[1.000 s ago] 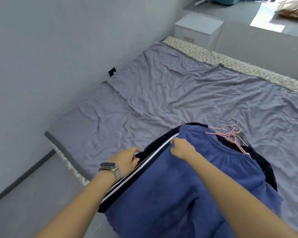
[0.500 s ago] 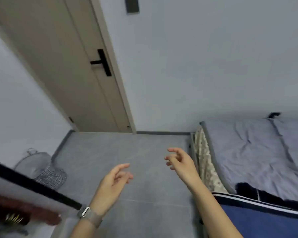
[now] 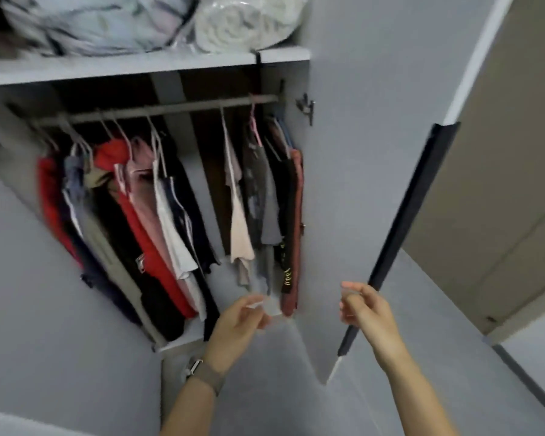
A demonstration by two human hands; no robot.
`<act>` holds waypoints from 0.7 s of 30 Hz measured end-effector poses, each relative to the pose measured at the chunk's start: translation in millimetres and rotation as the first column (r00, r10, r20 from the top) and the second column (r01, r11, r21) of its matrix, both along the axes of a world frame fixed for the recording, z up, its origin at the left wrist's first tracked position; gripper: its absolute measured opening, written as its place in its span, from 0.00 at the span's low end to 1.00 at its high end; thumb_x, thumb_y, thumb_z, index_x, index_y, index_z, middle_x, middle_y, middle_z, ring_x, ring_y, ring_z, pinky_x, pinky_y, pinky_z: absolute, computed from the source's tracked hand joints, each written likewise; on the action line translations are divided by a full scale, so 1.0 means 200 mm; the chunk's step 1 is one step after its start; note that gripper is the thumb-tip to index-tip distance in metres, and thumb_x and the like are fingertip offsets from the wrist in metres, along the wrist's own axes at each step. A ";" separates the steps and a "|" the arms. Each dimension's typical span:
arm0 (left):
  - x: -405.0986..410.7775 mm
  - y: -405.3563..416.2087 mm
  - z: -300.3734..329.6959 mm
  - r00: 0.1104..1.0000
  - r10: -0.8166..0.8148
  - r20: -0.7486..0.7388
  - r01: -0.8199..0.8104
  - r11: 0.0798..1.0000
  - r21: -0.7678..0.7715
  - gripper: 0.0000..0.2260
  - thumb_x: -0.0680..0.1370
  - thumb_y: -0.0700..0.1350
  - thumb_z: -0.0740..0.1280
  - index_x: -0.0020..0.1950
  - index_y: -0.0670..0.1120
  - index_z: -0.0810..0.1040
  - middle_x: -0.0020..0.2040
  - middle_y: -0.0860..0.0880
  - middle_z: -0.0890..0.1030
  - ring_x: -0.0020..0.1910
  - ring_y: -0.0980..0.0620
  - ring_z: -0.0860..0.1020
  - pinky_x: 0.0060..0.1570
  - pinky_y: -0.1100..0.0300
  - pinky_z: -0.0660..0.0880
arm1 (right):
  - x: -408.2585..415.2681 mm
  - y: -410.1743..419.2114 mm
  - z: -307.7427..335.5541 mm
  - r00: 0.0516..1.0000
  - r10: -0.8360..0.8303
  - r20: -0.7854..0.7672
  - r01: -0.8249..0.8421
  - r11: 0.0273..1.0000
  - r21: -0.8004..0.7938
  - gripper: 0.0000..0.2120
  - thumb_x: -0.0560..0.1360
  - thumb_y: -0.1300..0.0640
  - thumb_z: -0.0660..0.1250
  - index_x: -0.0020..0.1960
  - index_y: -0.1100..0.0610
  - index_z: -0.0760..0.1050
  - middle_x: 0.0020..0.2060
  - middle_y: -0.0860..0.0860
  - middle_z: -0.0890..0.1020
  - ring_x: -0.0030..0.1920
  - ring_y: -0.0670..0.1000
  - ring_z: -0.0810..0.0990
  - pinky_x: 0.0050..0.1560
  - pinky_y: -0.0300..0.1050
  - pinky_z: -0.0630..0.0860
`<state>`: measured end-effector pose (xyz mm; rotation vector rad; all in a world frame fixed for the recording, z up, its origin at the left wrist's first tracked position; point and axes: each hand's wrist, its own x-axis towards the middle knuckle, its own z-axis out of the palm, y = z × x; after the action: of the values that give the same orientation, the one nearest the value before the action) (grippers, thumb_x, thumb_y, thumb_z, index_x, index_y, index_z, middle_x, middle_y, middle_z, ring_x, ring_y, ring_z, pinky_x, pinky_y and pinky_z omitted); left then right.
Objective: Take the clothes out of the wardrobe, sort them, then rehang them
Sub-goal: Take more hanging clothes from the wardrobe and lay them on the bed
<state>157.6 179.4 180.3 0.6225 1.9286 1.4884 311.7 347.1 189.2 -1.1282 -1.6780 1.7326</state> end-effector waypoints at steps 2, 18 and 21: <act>-0.14 -0.07 0.02 0.997 0.075 -0.002 -0.075 0.997 0.006 0.10 0.79 0.37 0.60 0.52 0.52 0.76 0.33 0.53 0.82 0.37 0.62 0.80 0.41 0.68 0.75 | -0.25 0.02 0.00 0.995 0.098 0.017 -0.098 0.995 0.000 0.10 0.79 0.67 0.58 0.52 0.57 0.76 0.31 0.51 0.77 0.31 0.46 0.76 0.38 0.38 0.77; -1.37 -0.11 0.00 0.914 0.369 0.169 -0.369 0.929 -0.029 0.10 0.80 0.38 0.58 0.51 0.46 0.78 0.39 0.48 0.82 0.34 0.58 0.80 0.35 0.64 0.75 | -1.78 -0.01 -0.04 0.935 0.350 0.054 -0.350 0.937 -0.015 0.09 0.78 0.65 0.61 0.56 0.57 0.76 0.39 0.55 0.80 0.36 0.49 0.78 0.36 0.36 0.76; -1.54 -0.02 0.00 0.902 0.409 0.139 -0.412 0.911 -0.011 0.11 0.80 0.38 0.58 0.50 0.47 0.79 0.38 0.50 0.82 0.35 0.60 0.80 0.40 0.65 0.76 | -2.04 0.10 0.00 0.914 0.402 0.058 -0.403 0.915 0.007 0.11 0.79 0.65 0.60 0.60 0.59 0.75 0.39 0.52 0.80 0.38 0.49 0.78 0.42 0.41 0.76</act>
<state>-149.9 175.5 180.5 0.1096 2.0199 1.7517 -95.5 367.7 189.9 -0.8683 -2.0711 1.9343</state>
